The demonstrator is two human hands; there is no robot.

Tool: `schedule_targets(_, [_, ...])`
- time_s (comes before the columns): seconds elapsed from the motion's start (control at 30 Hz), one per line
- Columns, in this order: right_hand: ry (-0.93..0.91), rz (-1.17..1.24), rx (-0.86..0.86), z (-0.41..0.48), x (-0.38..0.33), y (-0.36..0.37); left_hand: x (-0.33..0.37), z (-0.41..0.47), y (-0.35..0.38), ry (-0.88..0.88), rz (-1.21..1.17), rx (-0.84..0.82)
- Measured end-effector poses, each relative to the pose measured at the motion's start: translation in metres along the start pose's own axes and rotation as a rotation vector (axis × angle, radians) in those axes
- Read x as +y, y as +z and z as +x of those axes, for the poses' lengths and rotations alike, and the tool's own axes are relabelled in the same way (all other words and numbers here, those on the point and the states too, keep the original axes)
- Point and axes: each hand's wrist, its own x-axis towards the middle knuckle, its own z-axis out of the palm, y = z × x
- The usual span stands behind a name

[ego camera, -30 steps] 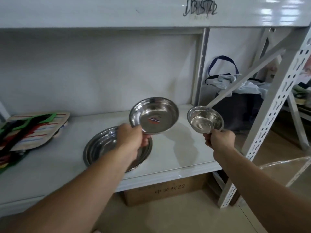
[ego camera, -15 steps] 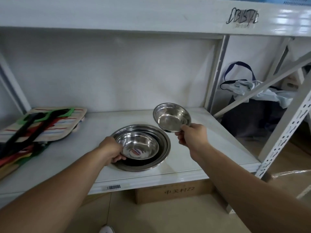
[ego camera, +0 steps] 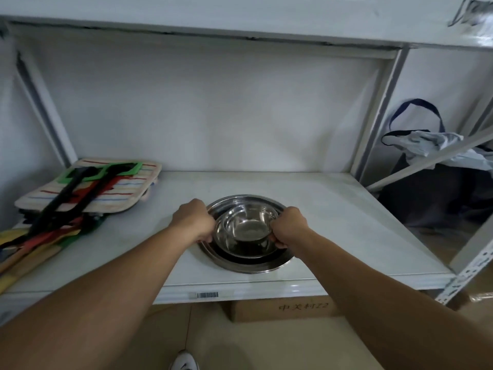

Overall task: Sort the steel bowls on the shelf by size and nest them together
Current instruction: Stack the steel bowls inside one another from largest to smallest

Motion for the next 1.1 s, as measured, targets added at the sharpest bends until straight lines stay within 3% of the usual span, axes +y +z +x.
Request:
schedule_targets(0.2, [-0.093,-0.397,-0.035,0.001,0.004,0.014,-0.021,0.008,0.001,-0.004,-0.045,0.103])
schedule_targets(0.33, [-0.172,-0.6,0.075,-0.007,-0.002,0.01,-0.025,0.006,0.003,0.02,0.042,0.162])
schedule_targets(0.43, [-0.192,-0.631,0.161,-0.008,-0.005,0.0,-0.023,0.005,0.004,0.056,0.106,0.18])
schedule_targets(0.53, [-0.192,-0.655,0.225,-0.003,0.001,-0.015,-0.018,0.007,0.004,0.036,0.079,0.056])
schedule_targets(0.7, [-0.066,-0.627,0.054,0.02,0.007,-0.027,-0.006,0.018,0.005,-0.046,-0.168,-0.152])
schedule_targets(0.83, [-0.105,-0.65,-0.023,0.032,0.004,-0.027,0.001,0.028,0.009,-0.034,-0.114,-0.167])
schedule_targets(1.1, [-0.148,-0.754,-0.021,0.04,0.003,-0.023,0.004,0.038,0.013,0.013,0.099,-0.109])
